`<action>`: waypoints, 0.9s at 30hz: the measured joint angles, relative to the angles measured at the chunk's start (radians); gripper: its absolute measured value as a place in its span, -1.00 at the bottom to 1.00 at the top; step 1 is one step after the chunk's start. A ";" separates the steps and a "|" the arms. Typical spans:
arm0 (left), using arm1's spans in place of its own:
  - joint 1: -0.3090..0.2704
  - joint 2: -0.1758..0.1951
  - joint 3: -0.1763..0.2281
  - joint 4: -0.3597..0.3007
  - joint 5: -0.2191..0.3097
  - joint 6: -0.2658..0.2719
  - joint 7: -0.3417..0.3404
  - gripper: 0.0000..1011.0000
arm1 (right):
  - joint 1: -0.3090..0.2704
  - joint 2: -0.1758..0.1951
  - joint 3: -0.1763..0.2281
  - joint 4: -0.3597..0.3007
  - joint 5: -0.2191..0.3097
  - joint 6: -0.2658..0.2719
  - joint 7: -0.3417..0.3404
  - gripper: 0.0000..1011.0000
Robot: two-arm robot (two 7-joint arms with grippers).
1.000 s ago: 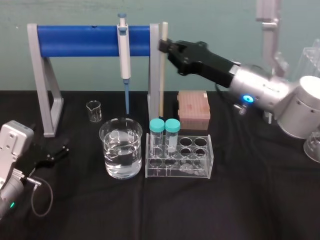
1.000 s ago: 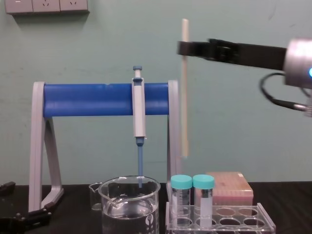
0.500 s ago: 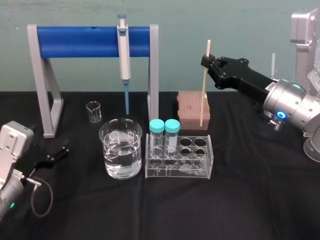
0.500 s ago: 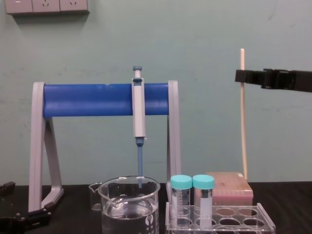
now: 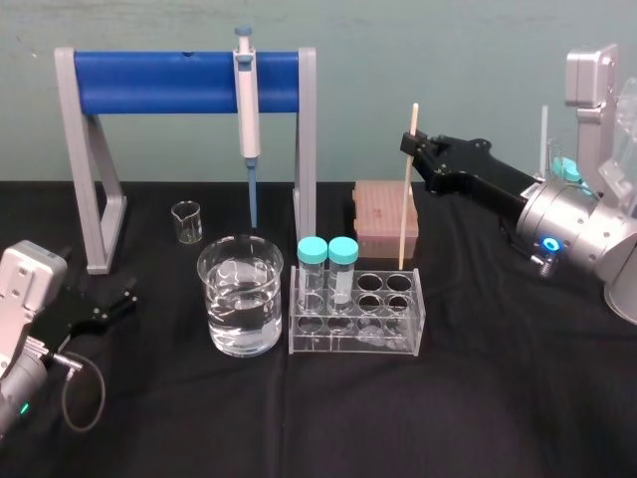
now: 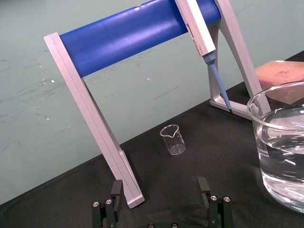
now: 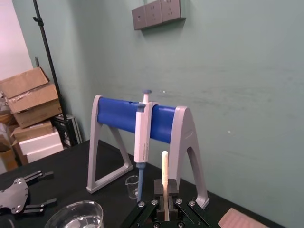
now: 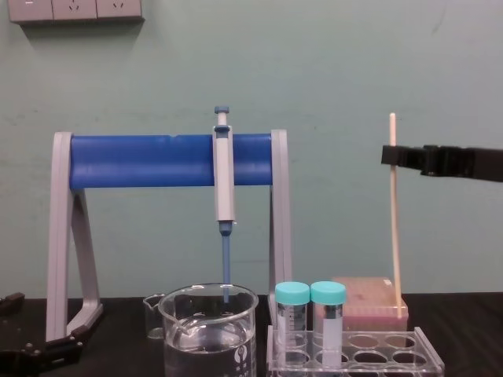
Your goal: Hold the thermometer with one hand and immerse one end into the beaker, then reinsert it into the test tube rack.
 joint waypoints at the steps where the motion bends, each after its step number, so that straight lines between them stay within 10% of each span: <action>1: 0.000 0.000 0.000 0.000 0.000 0.000 0.000 0.99 | 0.000 -0.002 -0.001 0.004 0.000 0.000 0.003 -0.91; 27: 0.000 0.000 0.000 0.000 0.000 0.000 0.000 0.99 | 0.012 -0.036 -0.035 0.111 -0.060 -0.039 0.058 -0.91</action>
